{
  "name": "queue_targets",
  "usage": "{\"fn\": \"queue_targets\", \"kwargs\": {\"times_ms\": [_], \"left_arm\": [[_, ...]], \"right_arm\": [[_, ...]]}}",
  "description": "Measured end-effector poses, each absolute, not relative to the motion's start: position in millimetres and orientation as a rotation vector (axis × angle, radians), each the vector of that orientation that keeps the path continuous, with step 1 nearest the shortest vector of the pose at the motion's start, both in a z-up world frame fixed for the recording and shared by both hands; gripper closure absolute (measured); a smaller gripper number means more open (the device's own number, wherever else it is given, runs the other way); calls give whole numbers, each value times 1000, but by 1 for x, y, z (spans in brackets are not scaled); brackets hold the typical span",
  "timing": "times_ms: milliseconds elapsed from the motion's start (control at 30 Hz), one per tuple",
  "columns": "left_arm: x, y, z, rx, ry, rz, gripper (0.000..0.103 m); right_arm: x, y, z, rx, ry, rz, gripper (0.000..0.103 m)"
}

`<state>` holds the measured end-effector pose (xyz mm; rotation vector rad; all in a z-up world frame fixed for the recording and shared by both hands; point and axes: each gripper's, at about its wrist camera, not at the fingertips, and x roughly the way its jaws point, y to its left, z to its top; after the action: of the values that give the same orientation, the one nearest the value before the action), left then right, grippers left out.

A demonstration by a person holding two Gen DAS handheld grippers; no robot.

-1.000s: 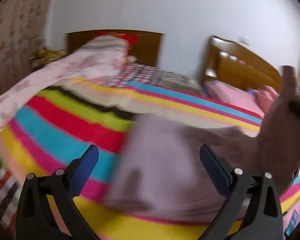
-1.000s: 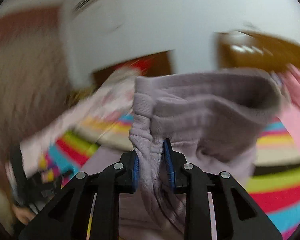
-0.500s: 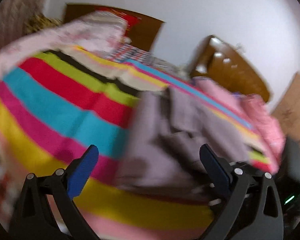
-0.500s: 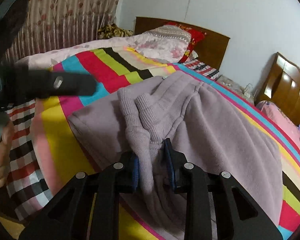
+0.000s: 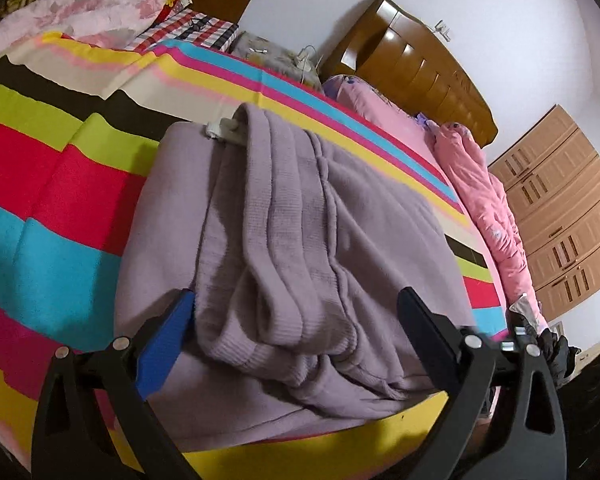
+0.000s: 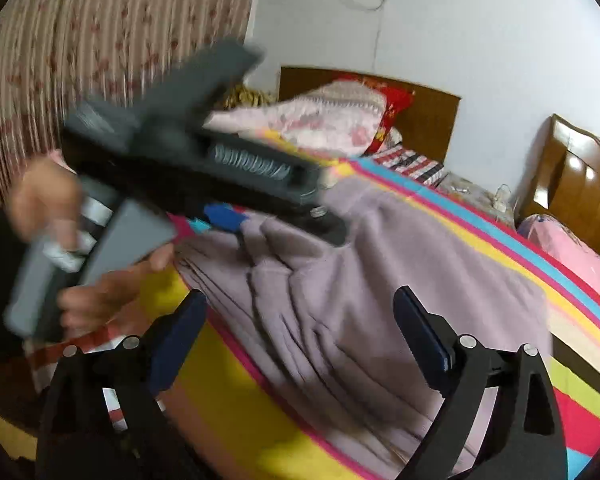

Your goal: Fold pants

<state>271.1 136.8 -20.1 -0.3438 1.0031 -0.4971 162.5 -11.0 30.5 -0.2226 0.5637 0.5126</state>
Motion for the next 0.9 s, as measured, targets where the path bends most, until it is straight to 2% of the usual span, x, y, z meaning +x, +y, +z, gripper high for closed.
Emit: {"fn": "queue_targets", "kwargs": {"times_ms": [133, 400, 667, 700, 833, 900], "left_arm": [[273, 143, -20, -317, 1039, -413, 32], [250, 151, -18, -412, 1073, -390, 32], [285, 129, -29, -421, 1087, -364, 33], [288, 127, -29, -411, 1082, -355, 36], [282, 118, -29, -346, 1043, -323, 62], [281, 119, -28, -355, 1039, -332, 70]], "right_arm": [[145, -68, 38, -139, 570, 412, 13], [126, -151, 12, -34, 658, 183, 13], [132, -162, -6, -1, 678, 156, 12], [131, -162, -7, -15, 680, 145, 12], [126, -170, -15, -17, 695, 128, 12], [124, -172, -17, -12, 703, 128, 12]]}}
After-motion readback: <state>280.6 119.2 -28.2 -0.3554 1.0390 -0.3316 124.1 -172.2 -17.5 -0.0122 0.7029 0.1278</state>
